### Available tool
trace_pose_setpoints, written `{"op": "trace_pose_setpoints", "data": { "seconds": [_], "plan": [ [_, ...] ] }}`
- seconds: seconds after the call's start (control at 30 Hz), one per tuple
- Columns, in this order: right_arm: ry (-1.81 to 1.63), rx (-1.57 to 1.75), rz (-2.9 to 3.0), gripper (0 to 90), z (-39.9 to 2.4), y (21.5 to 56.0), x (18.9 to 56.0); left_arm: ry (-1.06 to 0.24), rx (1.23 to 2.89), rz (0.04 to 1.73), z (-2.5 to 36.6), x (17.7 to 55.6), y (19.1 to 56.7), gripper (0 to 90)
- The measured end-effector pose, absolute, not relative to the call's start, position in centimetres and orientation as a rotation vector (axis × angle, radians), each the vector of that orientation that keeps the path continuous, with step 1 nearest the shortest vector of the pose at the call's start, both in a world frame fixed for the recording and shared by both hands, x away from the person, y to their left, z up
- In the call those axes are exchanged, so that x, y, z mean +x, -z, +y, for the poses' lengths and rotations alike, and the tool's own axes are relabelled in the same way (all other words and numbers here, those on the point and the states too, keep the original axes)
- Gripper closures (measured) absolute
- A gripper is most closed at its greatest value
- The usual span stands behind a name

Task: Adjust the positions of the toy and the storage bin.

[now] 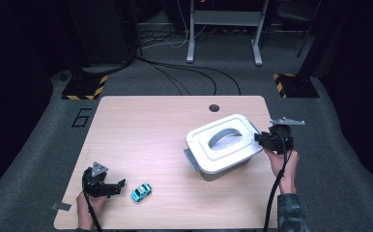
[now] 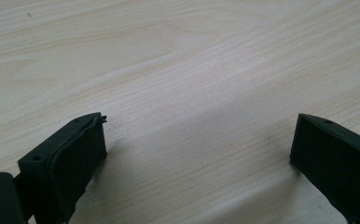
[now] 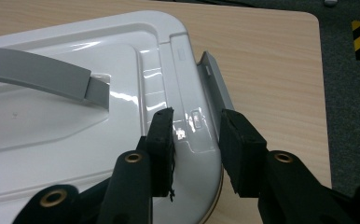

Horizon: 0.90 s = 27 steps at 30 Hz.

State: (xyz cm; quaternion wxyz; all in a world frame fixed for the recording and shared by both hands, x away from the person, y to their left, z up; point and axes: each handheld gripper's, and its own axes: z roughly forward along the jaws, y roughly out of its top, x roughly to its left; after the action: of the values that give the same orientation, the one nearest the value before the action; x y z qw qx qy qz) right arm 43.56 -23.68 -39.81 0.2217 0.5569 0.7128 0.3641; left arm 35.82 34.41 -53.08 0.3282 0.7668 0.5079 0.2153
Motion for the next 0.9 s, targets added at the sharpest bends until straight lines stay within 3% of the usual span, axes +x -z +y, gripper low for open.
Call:
{"op": "trace_pose_setpoints", "data": {
  "seconds": [0.6,0.9],
  "plan": [
    [-0.981,1.534,2.006,65.9,-21.6,39.6,39.4,-0.564,2.007,1.33,34.4,35.8,53.1,3.1],
    [-1.0,1.519,2.018,65.2,-21.6,39.6,39.3,-0.563,2.008,1.329,34.4,35.8,53.1,3.1]
  ]
}}
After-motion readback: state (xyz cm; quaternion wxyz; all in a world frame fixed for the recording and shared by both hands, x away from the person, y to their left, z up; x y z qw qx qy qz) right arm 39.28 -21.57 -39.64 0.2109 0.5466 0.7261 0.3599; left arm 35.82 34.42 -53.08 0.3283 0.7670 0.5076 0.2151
